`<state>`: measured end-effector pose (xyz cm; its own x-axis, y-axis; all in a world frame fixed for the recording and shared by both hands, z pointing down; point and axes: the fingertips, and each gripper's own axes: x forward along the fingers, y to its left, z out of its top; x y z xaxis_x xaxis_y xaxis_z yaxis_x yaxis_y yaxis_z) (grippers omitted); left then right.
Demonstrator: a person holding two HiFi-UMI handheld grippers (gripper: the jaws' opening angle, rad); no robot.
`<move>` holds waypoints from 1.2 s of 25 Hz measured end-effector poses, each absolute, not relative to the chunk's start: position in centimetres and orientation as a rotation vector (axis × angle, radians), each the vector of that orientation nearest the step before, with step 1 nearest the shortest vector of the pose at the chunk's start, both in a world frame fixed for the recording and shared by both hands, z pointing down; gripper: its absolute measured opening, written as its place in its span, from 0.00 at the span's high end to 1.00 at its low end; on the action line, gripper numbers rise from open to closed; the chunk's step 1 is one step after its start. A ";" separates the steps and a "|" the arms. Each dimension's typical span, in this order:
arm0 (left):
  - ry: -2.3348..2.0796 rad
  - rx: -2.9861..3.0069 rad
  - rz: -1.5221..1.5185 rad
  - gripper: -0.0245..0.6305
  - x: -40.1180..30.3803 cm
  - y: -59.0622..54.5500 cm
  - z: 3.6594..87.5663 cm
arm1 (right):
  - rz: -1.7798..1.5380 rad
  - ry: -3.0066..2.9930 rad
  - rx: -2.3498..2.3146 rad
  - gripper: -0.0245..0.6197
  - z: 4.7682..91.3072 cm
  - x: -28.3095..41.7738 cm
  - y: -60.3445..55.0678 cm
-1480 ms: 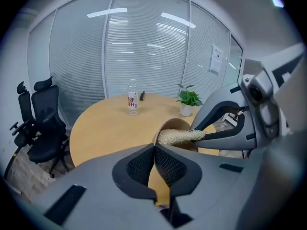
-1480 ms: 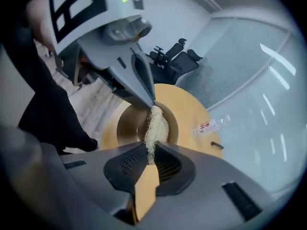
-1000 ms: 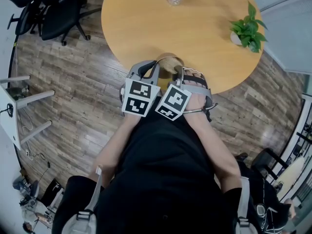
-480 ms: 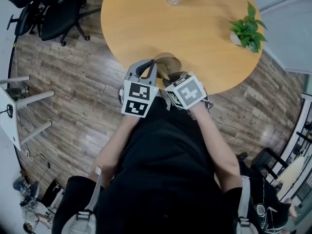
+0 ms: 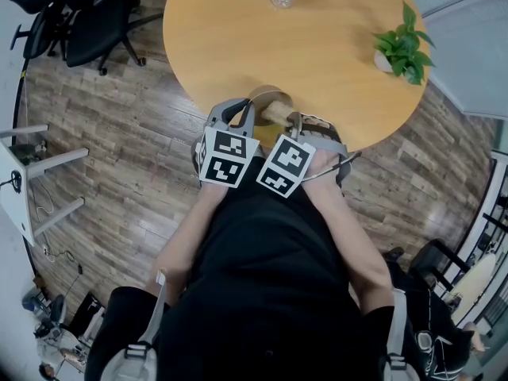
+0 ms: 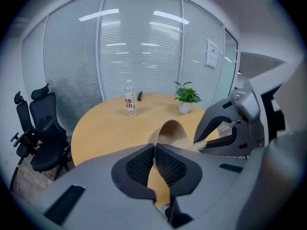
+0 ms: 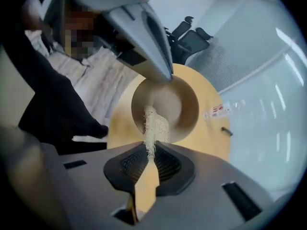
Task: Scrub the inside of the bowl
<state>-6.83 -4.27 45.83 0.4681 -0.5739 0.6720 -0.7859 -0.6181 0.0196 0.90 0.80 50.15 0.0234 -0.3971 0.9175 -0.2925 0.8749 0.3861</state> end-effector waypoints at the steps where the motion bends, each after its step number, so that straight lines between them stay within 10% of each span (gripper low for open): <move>1: -1.144 2.386 0.911 0.93 -6.8 -4.3 46.0 | -0.191 -1.525 0.551 0.90 49.9 1.0 0.3; 8: -1.136 2.366 0.850 0.93 -6.7 -4.5 45.4 | -0.409 -1.406 0.629 0.90 49.2 1.0 -1.8; 30: -1.089 2.341 0.757 0.94 -6.2 -4.0 45.3 | 1.124 -2.129 0.642 0.90 48.8 -1.9 0.5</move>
